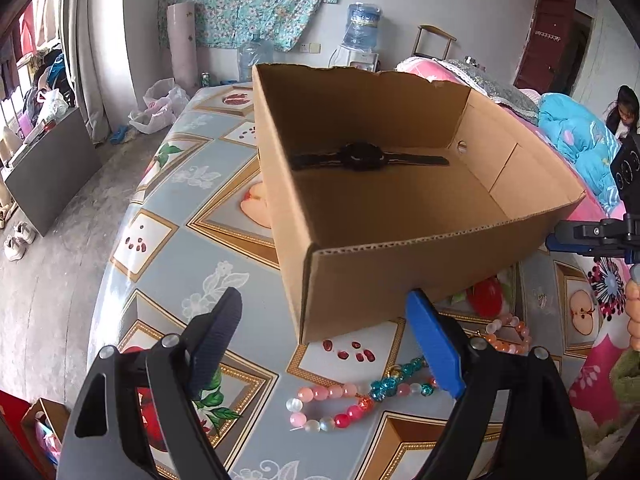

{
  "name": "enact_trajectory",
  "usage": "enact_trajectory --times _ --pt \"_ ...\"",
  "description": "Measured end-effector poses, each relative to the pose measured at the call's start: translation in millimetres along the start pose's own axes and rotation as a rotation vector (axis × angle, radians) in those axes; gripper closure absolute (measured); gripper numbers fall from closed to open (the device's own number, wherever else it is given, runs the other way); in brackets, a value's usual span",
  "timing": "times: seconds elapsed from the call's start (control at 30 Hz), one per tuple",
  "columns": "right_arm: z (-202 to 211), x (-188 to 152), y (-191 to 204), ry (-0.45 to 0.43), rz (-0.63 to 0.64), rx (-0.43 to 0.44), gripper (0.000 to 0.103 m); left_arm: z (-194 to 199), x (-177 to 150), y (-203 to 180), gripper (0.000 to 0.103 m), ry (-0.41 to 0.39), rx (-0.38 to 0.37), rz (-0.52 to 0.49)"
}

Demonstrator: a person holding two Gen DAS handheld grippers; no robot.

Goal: Organize jewelry
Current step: 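Withdraw both grippers from the box toward the beaded bracelets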

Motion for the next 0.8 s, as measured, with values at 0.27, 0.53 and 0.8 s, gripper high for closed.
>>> enact_trajectory --times 0.27,0.53,0.8 --pt "6.7 -66.6 28.4 0.031 0.095 0.018 0.044 27.8 -43.7 -3.9 0.019 0.045 -0.03 -0.033" --pt "-26.1 -109.9 57.7 0.113 0.121 0.083 0.046 8.5 -88.5 -7.2 0.018 0.124 -0.034 0.048" --pt "-45.2 -97.1 76.8 0.135 0.163 0.064 0.064 4.4 -86.9 -11.9 0.006 0.106 -0.033 0.029"
Point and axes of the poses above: each gripper's, at about its wrist camera, not at the fingertips, and z roughly against the way its jaws point, y to its left, x to its top, the point moved 4 cm from there along -z, roughly the way its jaws point, and after that the axes turned 2 degrees about -z, right-handed, at the moved point
